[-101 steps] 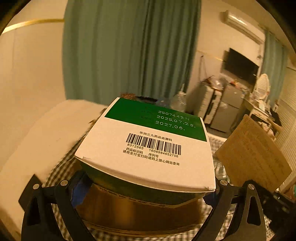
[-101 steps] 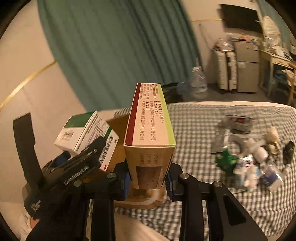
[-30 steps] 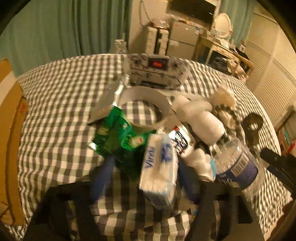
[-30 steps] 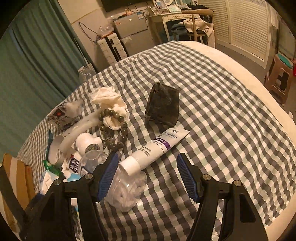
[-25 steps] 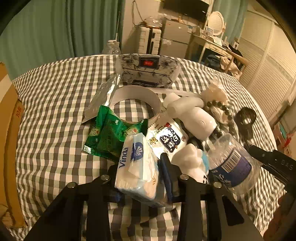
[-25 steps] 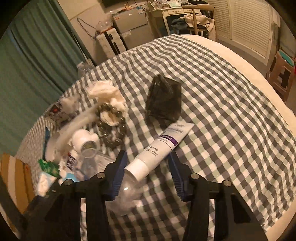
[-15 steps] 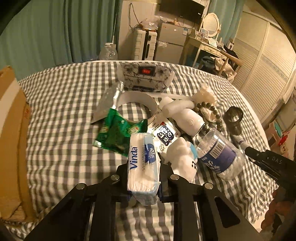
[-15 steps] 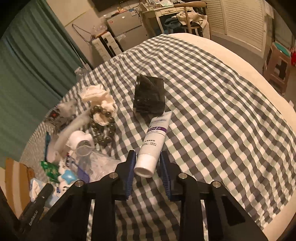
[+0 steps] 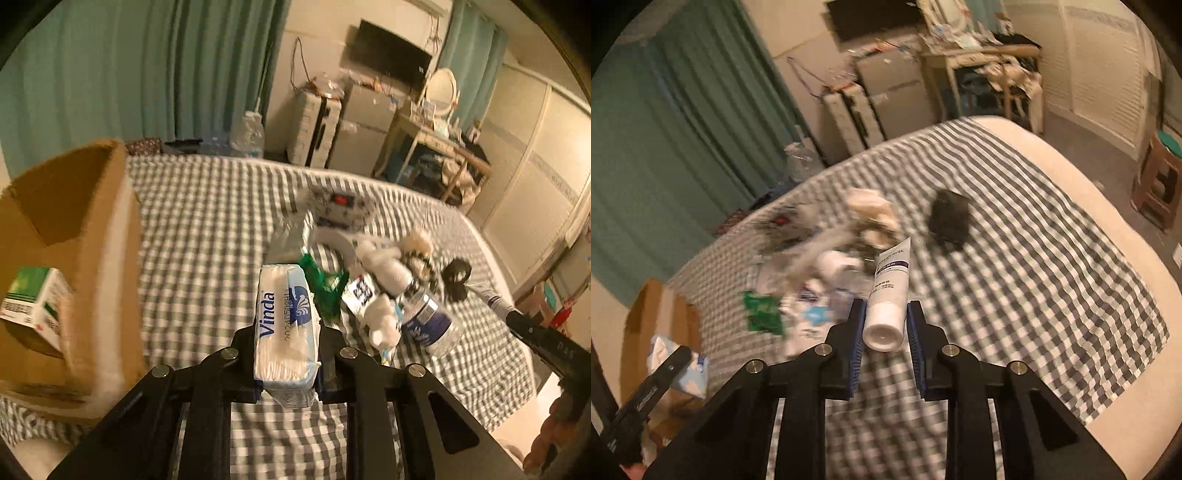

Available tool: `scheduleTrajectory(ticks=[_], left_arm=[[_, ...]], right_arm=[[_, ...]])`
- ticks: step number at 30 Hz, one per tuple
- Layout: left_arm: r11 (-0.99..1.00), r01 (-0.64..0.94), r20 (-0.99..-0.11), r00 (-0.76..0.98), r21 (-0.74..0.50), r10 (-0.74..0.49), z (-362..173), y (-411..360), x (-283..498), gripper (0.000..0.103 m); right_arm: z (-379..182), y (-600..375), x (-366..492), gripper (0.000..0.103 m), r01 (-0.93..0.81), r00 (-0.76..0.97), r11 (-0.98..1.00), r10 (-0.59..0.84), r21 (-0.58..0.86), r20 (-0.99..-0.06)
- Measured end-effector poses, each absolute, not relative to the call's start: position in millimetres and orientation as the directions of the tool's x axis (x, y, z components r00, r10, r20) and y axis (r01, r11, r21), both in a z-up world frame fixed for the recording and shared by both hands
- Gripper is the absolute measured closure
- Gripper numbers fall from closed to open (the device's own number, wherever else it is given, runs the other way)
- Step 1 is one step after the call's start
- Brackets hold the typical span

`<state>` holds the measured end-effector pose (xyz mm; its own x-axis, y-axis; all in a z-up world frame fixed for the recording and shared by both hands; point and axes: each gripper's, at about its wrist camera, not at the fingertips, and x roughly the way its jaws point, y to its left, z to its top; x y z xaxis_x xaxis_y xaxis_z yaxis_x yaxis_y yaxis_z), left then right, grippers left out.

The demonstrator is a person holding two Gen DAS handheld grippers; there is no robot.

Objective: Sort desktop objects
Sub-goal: 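Carry the tissue pack and toothpaste into the cardboard box and release both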

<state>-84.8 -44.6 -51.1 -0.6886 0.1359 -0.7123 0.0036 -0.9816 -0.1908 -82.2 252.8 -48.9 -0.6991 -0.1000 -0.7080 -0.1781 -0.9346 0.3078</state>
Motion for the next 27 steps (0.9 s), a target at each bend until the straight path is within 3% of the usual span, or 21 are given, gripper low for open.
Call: scheduleTrajectory(ticks=[8, 13, 20, 27], left_arm=[[-0.974, 0.076, -0.611, -0.788, -0.213, 0.072, 26.0, -119.1, -65.1, 0.083], [-0.969, 0.147, -0.590, -0.807, -0.198, -0.002, 43.2, -171.6, -58.0, 0.083], [-0.940, 0.283, -0.655, -0.750, -0.191, -0.092, 11.7, -241.5, -60.5, 0.083], [-0.928, 0.328, -0.719, -0.687, -0.179, -0.104, -26.6, -272.5, -77.1, 0.083]], right_arm=[[19.0, 129.8, -64.6, 0.081, 0.118, -0.740, -0.958, -0.260, 0.260, -0.620], [34.3, 40.3, -56.4, 0.081, 0.313, -0.707, -0.927, -0.373, 0.207, -0.600], [11.7, -49.0, -66.8, 0.081, 0.472, -0.587, -0.853, -0.493, 0.223, -0.642], [-25.6, -84.9, -83.6, 0.081, 0.530, -0.480, -0.805, -0.544, 0.268, -0.688]])
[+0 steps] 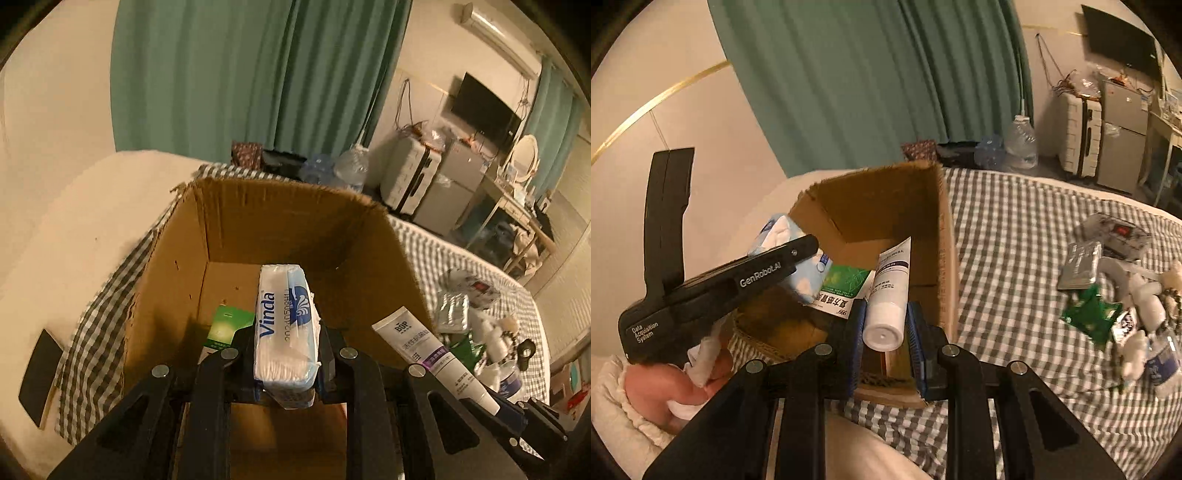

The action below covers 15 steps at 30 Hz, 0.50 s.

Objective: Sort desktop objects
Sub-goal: 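Carry the tissue pack and toothpaste into the cardboard box and release both, then grasp the white bear figure with the left tool while the right tool grasps the clear cup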

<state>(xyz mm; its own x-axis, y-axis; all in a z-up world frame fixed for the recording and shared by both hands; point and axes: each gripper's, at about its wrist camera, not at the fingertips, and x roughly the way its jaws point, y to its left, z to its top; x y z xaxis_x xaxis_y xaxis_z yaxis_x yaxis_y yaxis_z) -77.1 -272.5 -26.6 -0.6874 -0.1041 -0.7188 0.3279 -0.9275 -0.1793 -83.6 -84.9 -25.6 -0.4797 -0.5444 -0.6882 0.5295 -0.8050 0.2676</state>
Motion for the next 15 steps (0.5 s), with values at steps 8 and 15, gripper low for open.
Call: scheduleTrajectory(ticks=[8, 15], left_arm=[[-0.913, 0.400, -0.747, -0.629, -0.077, -0.213, -41.3, -276.3, -83.4, 0.021], [-0.916, 0.386, -0.756, -0.630, -0.107, -0.177, -33.0, -263.9, -71.7, 0.016]], right_arm=[[-23.9, -67.8, -92.7, 0.039, 0.458, -0.536, -0.835, -0.534, 0.306, -0.654], [-7.5, 10.7, -102.4, 0.038, 0.297, -0.646, -0.915, -0.404, 0.273, -0.648]])
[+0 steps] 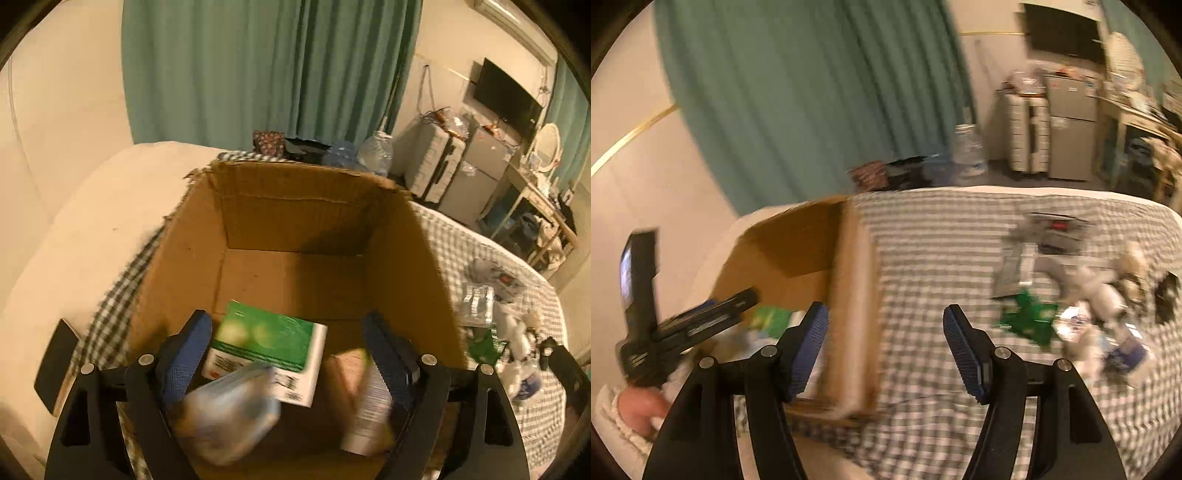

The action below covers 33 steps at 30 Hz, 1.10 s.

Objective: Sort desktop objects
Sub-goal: 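Grasp the white bear figure with the left tool while the right tool grasps the clear cup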

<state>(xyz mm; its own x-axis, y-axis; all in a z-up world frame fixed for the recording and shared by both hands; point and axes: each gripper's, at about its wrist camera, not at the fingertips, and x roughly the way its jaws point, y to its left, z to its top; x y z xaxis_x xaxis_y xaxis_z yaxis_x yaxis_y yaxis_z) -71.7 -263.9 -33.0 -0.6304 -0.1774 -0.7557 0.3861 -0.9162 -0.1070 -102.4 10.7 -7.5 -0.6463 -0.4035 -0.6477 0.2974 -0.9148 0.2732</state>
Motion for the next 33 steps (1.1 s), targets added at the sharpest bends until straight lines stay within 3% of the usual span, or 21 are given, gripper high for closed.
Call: scheduleTrajectory(ticks=[6, 13, 25, 31, 33], left_arm=[[-0.957, 0.256, -0.699, -0.710, -0.137, -0.089, -1.4, -196.8, -64.3, 0.012], [-0.974, 0.102, -0.659, -0.749, -0.202, 0.058, 4.5, -99.1, -64.5, 0.004], [-0.992, -0.082, -0.765, -0.631, -0.100, 0.130, -101.9, 60.6, -101.4, 0.004], [-0.997, -0.078, -0.799, -0.600, 0.002, 0.045, -144.8, 80.5, -130.6, 0.004], [-0.997, -0.078, -0.817, -0.574, -0.022, 0.063, -158.5, 80.0, -140.9, 0.004]], right_arm=[[11.3, 100.8, -85.8, 0.038, 0.133, -0.735, -0.961, -0.260, 0.243, -0.626], [-10.2, 198.9, -65.2, 0.036, -0.045, -0.733, -0.973, -0.122, 0.227, -0.669], [-66.5, 286.2, -74.0, 0.036, -0.194, -0.691, -0.937, -0.079, 0.290, -0.718], [-94.3, 296.9, -104.6, 0.036, -0.151, -0.642, -0.940, -0.143, 0.307, -0.753], [-101.3, 296.4, -114.9, 0.036, -0.107, -0.635, -0.940, -0.185, 0.323, -0.750]])
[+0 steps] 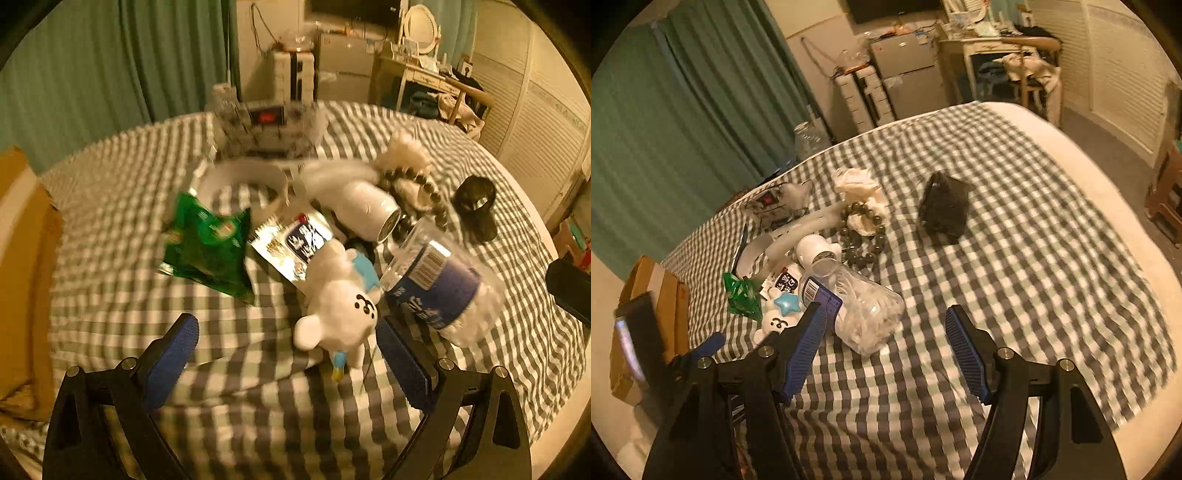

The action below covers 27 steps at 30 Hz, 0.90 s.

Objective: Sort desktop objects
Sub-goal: 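Grasp the white bear figure with the left tool while the right tool grasps the clear cup, then carry the bear figure and clear cup into the cardboard box and release both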

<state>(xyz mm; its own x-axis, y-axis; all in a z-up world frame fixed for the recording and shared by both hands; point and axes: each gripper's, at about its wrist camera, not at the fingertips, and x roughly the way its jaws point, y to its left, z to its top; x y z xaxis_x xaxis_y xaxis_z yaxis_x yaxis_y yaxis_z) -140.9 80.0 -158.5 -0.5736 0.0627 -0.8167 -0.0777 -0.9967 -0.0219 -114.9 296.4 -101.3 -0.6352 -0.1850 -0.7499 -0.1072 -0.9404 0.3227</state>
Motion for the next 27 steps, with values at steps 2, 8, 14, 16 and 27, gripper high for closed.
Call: scheduleTrajectory(ticks=[2, 8, 14, 16, 27], left_arm=[[-0.995, -0.085, -0.819, -0.566, -0.052, 0.091, -166.3, 80.3, -146.9, 0.008], [-0.985, -0.135, -0.798, -0.579, -0.107, 0.166, -174.2, 88.5, -155.2, 0.050], [-0.979, -0.085, -0.790, -0.579, -0.185, 0.200, -160.5, 59.4, -153.6, 0.060], [-0.978, -0.074, -0.790, -0.578, -0.197, 0.203, -153.8, 47.9, -155.3, 0.060], [-0.983, 0.020, -0.778, -0.614, -0.183, 0.132, -116.2, -1.9, -128.4, 0.060]], right_arm=[[-106.9, 293.1, -124.5, 0.036, -0.074, -0.622, -0.945, -0.206, 0.319, -0.756], [-122.9, 279.7, -152.0, 0.036, 0.002, -0.570, -0.962, -0.227, 0.274, -0.790], [-134.5, 251.1, -171.7, 0.029, 0.141, -0.541, -0.966, -0.257, 0.215, -0.801], [-143.9, 238.4, -181.5, 0.022, 0.158, -0.528, -0.979, -0.195, 0.131, -0.826], [-132.7, 227.5, -163.0, 0.035, 0.039, -0.566, -0.990, -0.134, 0.135, -0.813]])
